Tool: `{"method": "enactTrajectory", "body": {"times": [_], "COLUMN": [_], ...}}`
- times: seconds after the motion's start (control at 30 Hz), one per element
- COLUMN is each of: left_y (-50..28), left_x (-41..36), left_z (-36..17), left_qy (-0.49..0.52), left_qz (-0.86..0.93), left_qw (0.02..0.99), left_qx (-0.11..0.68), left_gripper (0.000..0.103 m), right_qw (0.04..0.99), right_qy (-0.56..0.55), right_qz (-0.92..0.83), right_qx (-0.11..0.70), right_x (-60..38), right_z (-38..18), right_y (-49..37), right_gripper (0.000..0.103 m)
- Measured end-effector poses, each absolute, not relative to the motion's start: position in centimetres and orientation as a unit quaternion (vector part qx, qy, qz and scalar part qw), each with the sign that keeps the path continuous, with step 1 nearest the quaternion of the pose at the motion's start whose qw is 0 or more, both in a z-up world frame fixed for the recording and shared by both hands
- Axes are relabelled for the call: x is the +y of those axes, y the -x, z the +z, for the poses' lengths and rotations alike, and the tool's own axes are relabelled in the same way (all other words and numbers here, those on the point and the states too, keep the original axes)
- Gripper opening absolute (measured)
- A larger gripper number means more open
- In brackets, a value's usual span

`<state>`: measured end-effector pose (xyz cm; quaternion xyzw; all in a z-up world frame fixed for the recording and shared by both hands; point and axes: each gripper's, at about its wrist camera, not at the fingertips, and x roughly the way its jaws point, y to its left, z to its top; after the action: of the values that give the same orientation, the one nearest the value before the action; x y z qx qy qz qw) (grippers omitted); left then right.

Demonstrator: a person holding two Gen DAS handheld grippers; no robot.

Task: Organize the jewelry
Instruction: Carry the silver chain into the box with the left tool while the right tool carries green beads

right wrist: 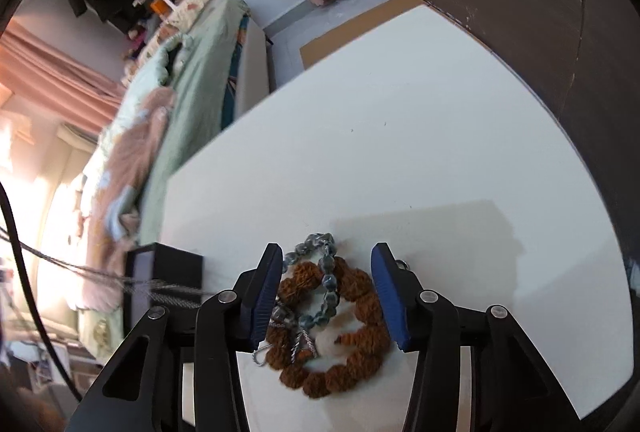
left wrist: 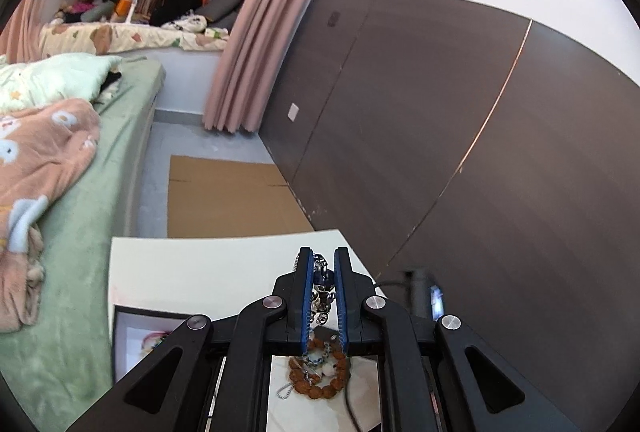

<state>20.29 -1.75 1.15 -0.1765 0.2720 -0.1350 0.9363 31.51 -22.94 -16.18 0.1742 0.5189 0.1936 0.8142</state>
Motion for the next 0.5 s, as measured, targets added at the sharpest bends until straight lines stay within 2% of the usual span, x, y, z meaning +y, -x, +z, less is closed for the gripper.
{"method": "enactTrajectory", "body": {"times": [0.13, 0.23, 0.27, 0.5], "left_y": [-20.1, -19.4, -19.2, -17.9], "left_x": [-1.0, -0.4, -0.2, 0.9], "left_z": [2.0, 2.9, 3.3, 6.6], "left_qy": [0.173, 0.172, 0.171, 0.166], "left_qz": [-0.127, -0.12, -0.118, -0.114], "left_qw": [0.94, 0.943, 0.945, 0.955], "left_qx": [0.267, 0.258, 0.254, 0.218], "left_gripper": [0.01, 0.01, 0.01, 0.01], "right_qw": [0.811, 0.814, 0.812, 0.817], "right_qy": [-0.161, -0.154, -0.165, -0.195], "right_qz": [0.183, 0.18, 0.187, 0.196], "right_qx": [0.531, 0.53, 0.528, 0.506], "right_x": [-22.1, -22.1, -22.2, -23.3], "right_z": [-17.0, -16.9, -17.0, -15.3], "right_y": [-32.0, -32.0, -32.0, -31.1], "right_gripper": [0.041, 0.018, 0.014, 0.012]}}
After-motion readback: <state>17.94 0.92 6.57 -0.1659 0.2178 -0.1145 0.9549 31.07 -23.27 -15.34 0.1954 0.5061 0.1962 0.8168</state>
